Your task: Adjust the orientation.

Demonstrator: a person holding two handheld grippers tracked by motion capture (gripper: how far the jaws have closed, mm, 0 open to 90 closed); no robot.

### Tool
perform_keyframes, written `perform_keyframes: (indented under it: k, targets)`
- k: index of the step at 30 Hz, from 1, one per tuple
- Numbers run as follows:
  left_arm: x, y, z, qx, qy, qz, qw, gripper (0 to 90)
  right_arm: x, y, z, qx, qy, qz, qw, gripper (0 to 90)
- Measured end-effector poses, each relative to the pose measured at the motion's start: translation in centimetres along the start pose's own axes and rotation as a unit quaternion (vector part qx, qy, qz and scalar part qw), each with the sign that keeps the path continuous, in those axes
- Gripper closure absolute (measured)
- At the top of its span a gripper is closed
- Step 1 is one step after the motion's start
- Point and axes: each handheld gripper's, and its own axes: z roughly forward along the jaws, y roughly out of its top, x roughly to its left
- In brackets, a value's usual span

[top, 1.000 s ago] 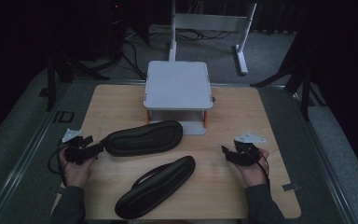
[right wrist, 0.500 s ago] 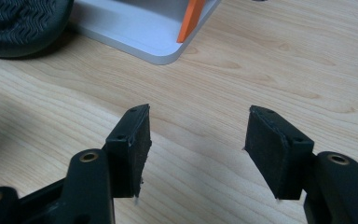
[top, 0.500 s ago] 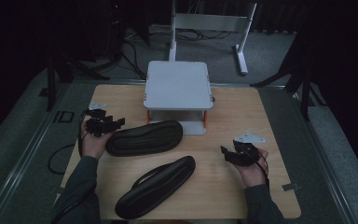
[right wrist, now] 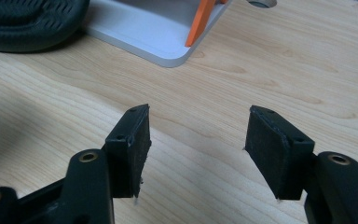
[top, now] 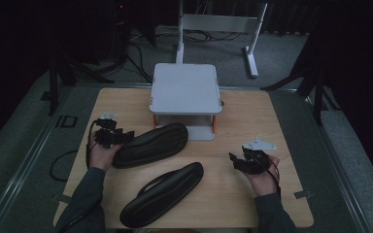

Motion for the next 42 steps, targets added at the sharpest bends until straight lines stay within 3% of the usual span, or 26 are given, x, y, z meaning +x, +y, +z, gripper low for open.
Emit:
perform_keyframes:
  k: [4, 7, 11, 17, 18, 22, 24, 26, 30, 35, 38, 40, 42]
  targets:
    - [-0.7, -1.5, -1.0, 0.006, -0.011, 0.015, 0.9998, 43.4, 0.2, 0.1, -0.1, -0.001, -0.001, -0.002, 1.0, 39.7]
    - [-1.3, -2.2, -1.6, -0.004, -0.031, 0.016, 0.9994, 41.9, 0.3, 0.1, 0.0, -0.001, -0.001, -0.005, 1.0, 39.7]
    - [-1.9, -2.2, -2.0, -0.021, -0.031, 0.024, 0.999, 39.5, 0.4, 0.0, 0.0, -0.001, -0.005, -0.006, 1.0, 39.6]
    - [-0.7, -2.3, -1.7, -0.031, -0.027, -0.001, 0.9992, 38.7, 0.1, 0.0, -0.2, -0.004, -0.01, -0.003, 0.9999, 39.5]
    - [0.1, -2.5, -1.5, -0.03, -0.019, -0.013, 0.9993, 38.8, 0.0, 0.0, -0.3, -0.004, -0.011, -0.003, 0.9999, 39.5]
    - [1.6, -3.4, -0.6, -0.011, -0.005, -0.033, 0.9994, 38.8, -0.1, -0.1, -0.5, -0.006, -0.013, 0.0, 0.9999, 39.5]
    - [2.5, -4.0, -0.5, -0.016, -0.017, -0.059, 0.998, 38.6, -0.2, -0.1, -0.5, -0.005, -0.015, 0.001, 0.9999, 39.5]
    - [3.4, -4.4, -0.4, -0.012, -0.001, -0.07, 0.9975, 38.9, -0.1, -0.2, -0.5, -0.004, -0.018, 0.0, 0.9998, 39.5]
    - [4.7, -4.7, 0.0, -0.004, 0.005, -0.088, 0.9961, 38.8, 0.0, -0.2, -0.4, -0.003, -0.018, -0.004, 0.9998, 39.5]
    - [4.8, -4.4, 1.8, 0.024, 0.007, -0.076, 0.9968, 38.8, 0.1, -0.2, -0.2, 0.001, -0.018, -0.006, 0.9998, 39.5]
    - [4.5, -3.9, 2.5, 0.025, -0.008, -0.071, 0.9972, 38.8, 0.1, -0.2, -0.2, 0.001, -0.02, -0.007, 0.9998, 39.5]
    - [3.8, -3.6, 2.6, 0.028, -0.011, -0.055, 0.998, 38.6, 0.0, -0.2, -0.3, -0.001, -0.02, -0.006, 0.9998, 39.5]
    - [3.3, -3.4, 2.4, 0.018, -0.017, -0.056, 0.9981, 40.4, -0.1, -0.2, -0.4, -0.003, -0.021, -0.004, 0.9998, 39.5]
